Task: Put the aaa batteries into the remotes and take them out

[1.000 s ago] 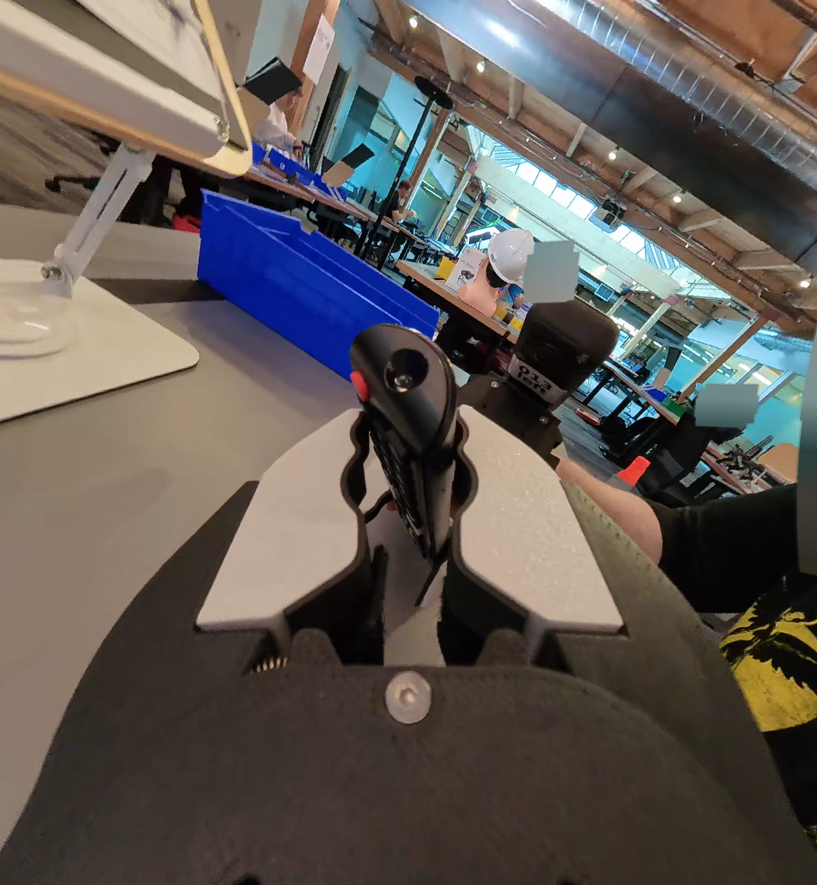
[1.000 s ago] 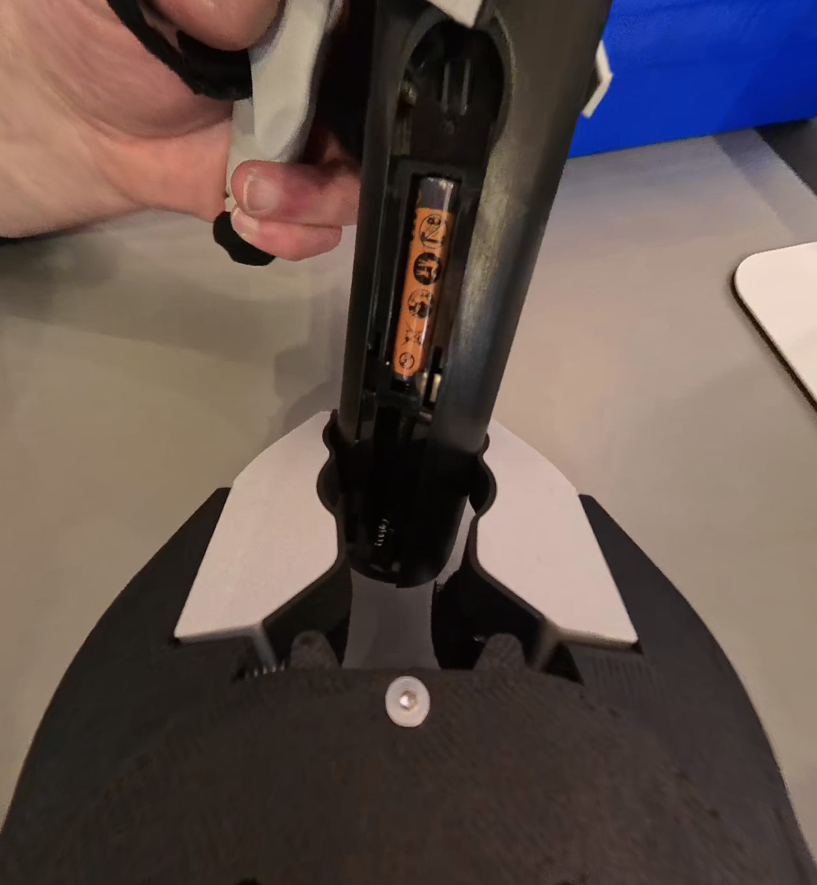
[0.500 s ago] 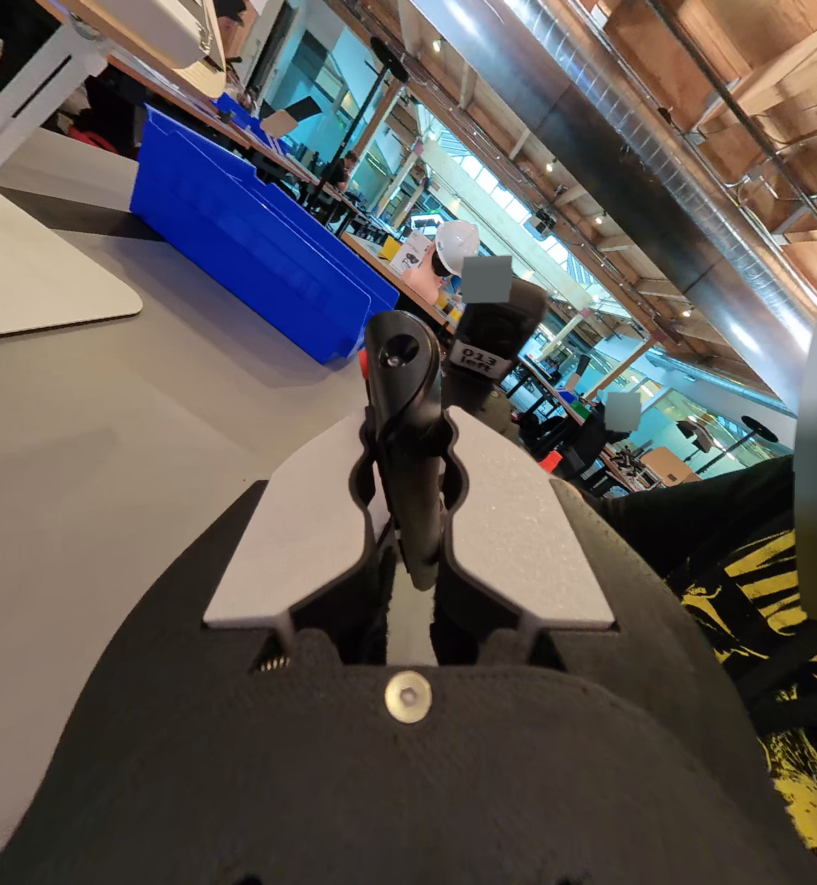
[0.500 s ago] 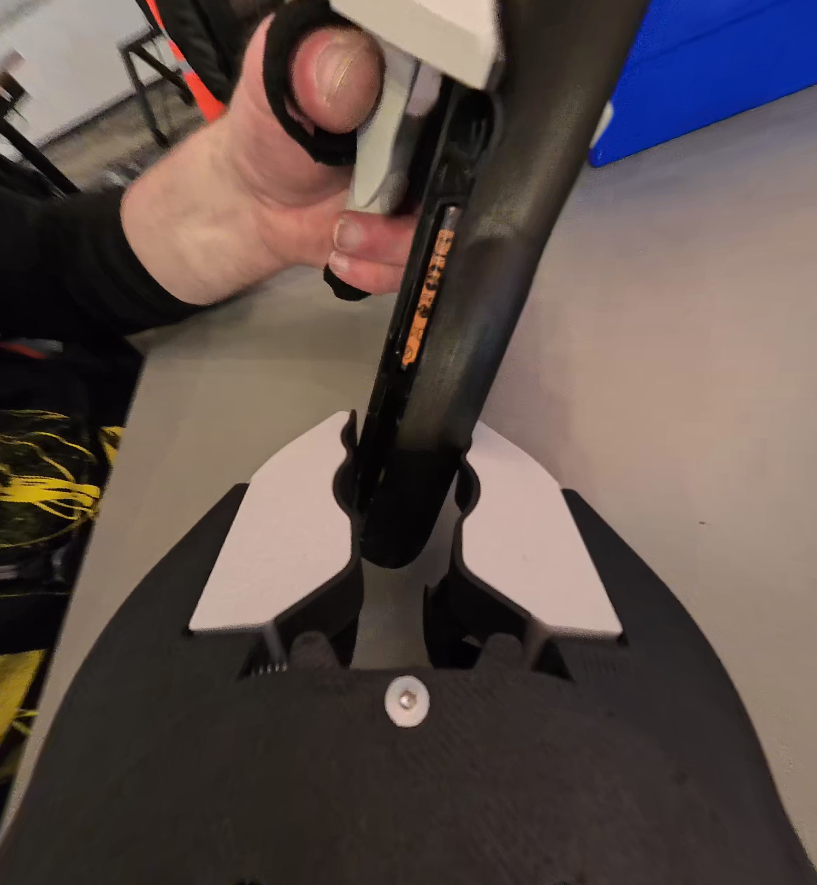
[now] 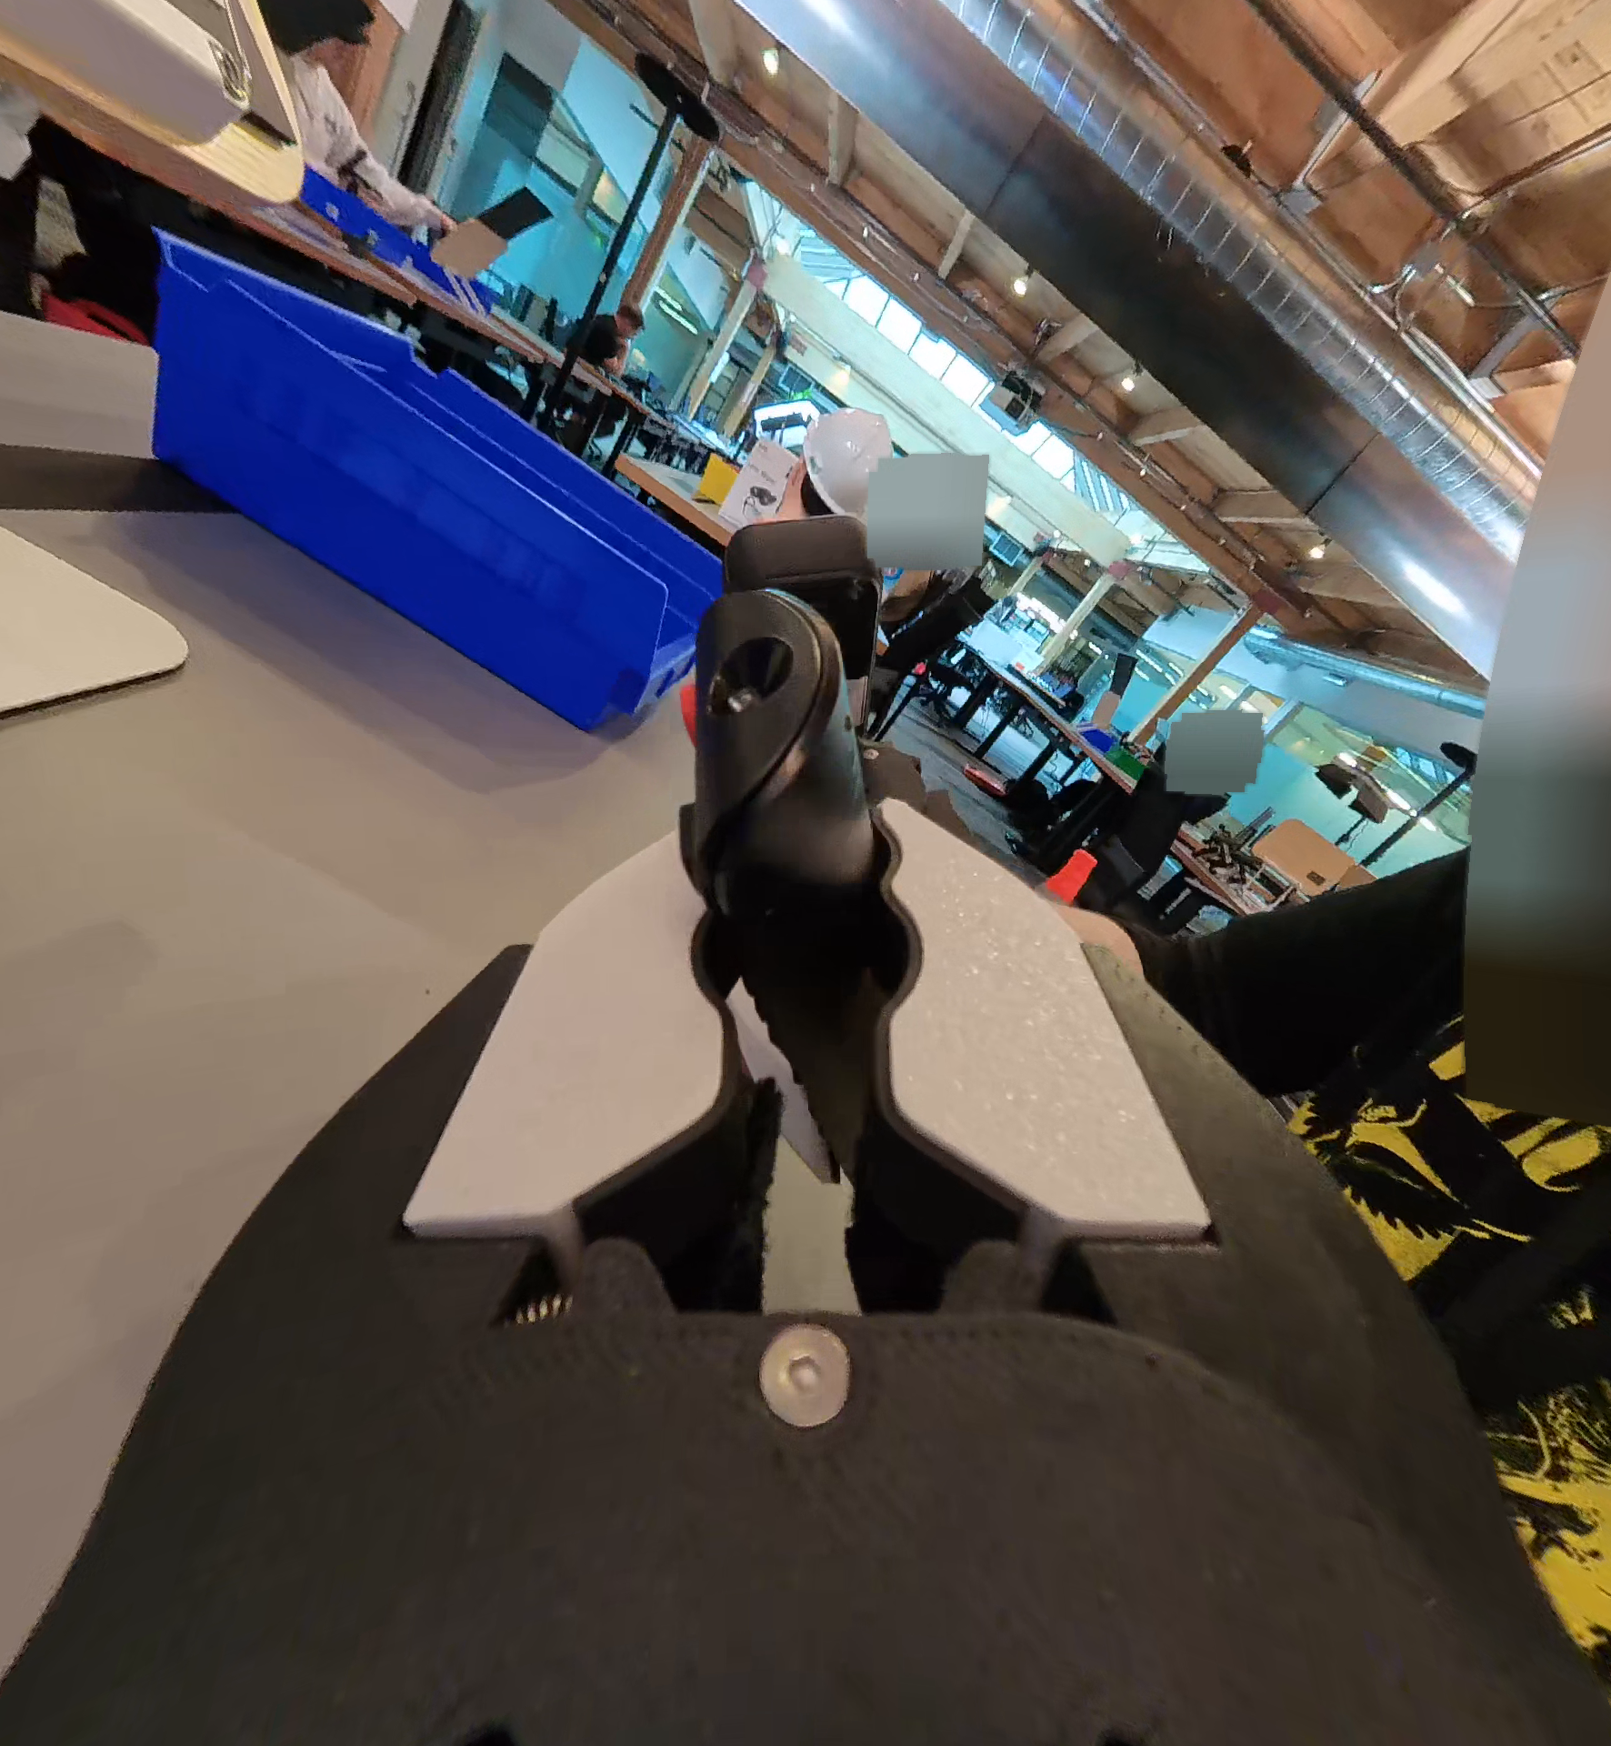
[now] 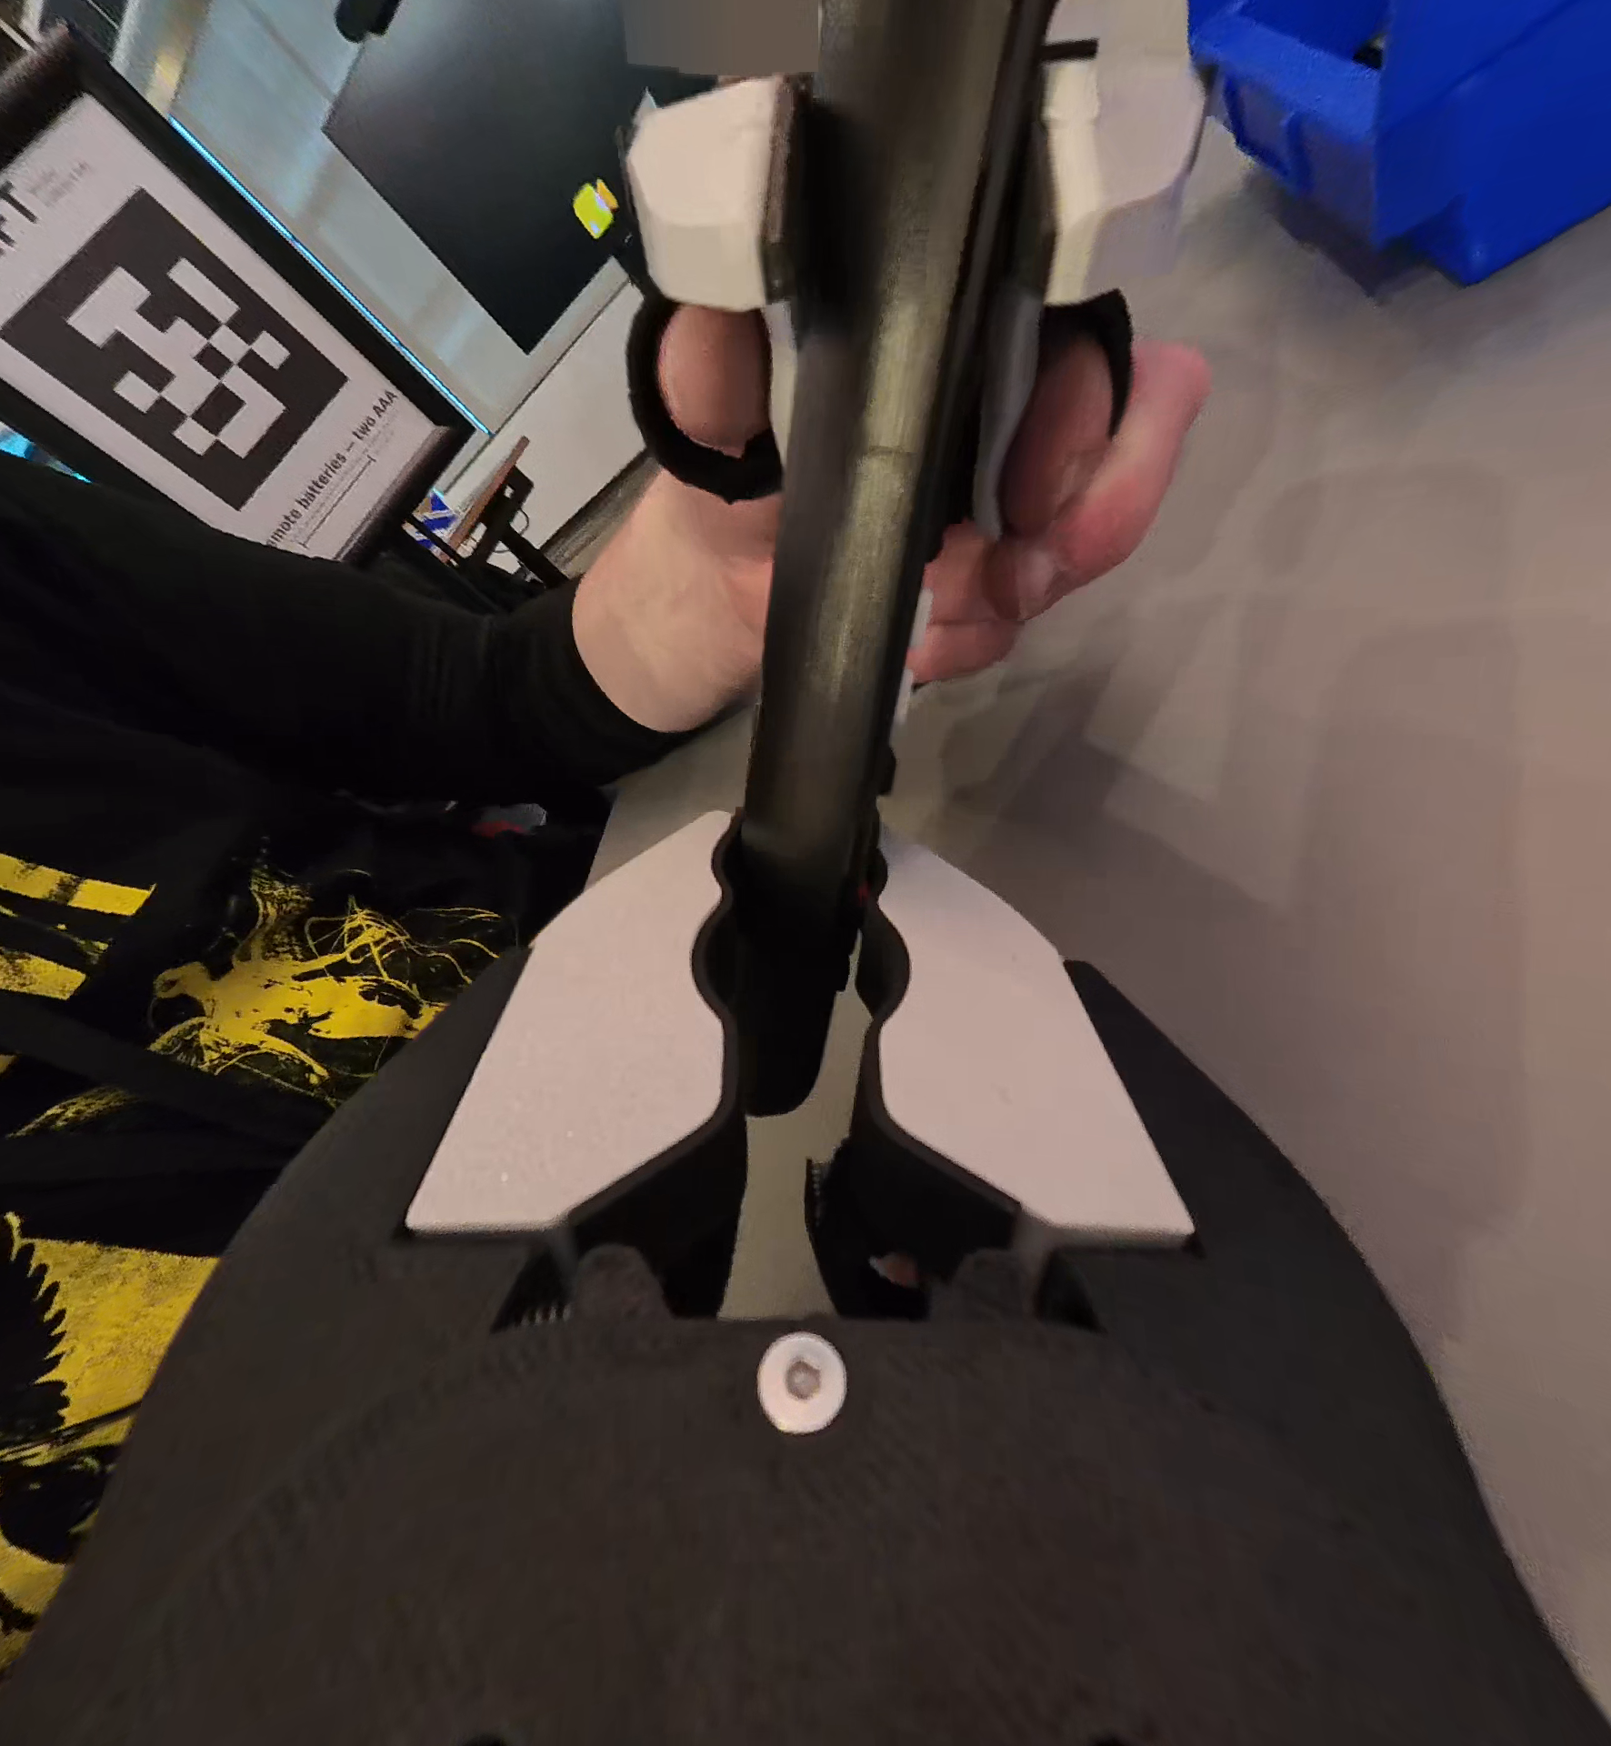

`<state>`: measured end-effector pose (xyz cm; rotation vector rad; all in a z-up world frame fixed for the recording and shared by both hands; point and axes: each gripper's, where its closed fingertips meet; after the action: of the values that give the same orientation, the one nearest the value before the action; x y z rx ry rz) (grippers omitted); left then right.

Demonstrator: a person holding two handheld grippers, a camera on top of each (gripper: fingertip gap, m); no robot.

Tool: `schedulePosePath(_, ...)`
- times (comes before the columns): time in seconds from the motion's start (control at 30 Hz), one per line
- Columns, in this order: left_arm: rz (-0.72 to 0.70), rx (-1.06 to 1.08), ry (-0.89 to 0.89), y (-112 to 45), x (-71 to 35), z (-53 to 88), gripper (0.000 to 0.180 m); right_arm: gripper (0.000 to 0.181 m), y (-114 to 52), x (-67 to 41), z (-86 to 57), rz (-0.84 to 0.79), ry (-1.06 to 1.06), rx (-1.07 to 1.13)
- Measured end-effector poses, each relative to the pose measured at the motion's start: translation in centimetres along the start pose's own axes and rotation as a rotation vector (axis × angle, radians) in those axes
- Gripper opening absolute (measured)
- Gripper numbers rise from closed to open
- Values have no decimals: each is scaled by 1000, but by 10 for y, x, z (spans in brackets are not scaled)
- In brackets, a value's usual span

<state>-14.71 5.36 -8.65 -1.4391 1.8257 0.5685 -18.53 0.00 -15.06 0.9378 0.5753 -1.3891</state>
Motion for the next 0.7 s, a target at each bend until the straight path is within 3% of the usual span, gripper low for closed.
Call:
schedulePosePath(0.17, 6, -33, 27, 0, 1, 4, 24, 23, 0, 1, -5, 4, 14, 42)
schedulePosePath(0.3, 5, -61, 49, 4, 2, 11, 24, 37, 9, 0, -17, 12, 87, 152)
schedulePosePath(0.53, -24, -117, -48, 0, -3, 8, 24, 46, 26, -30, -23, -187, 27, 215)
schedulePosePath(0.7, 45, -155, -90, -9, 8, 8, 24, 39, 25, -45, -22, -311, -12, 214)
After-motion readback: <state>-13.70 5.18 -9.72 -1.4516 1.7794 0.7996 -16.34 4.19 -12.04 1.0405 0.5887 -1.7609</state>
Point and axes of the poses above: each gripper's, where its closed fingertips meet, y back along the fingers, x out of its underside, z = x × y across the jaws, and after that the axes turned 6 degrees about y, right-handed
